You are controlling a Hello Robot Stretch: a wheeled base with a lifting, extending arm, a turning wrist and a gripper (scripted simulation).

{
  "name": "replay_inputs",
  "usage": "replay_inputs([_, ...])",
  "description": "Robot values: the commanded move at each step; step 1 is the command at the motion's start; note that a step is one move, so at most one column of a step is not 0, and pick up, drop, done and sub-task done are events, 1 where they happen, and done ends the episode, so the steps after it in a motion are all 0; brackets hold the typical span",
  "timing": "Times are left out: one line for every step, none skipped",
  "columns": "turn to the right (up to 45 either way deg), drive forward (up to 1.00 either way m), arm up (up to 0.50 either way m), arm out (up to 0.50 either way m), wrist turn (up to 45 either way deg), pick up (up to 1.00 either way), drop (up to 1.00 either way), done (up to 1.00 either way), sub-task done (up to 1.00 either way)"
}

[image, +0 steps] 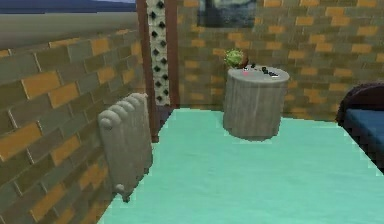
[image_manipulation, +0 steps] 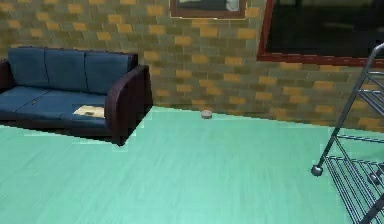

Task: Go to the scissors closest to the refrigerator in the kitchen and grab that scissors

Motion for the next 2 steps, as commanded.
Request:
replay_inputs([-3.0,0.00,0.00,0.00,0.0,0.00,0.00,0.00,0.00])
replay_inputs([45.0,0.00,0.00,0.00,0.0,0.00,0.00,0.00,0.00])
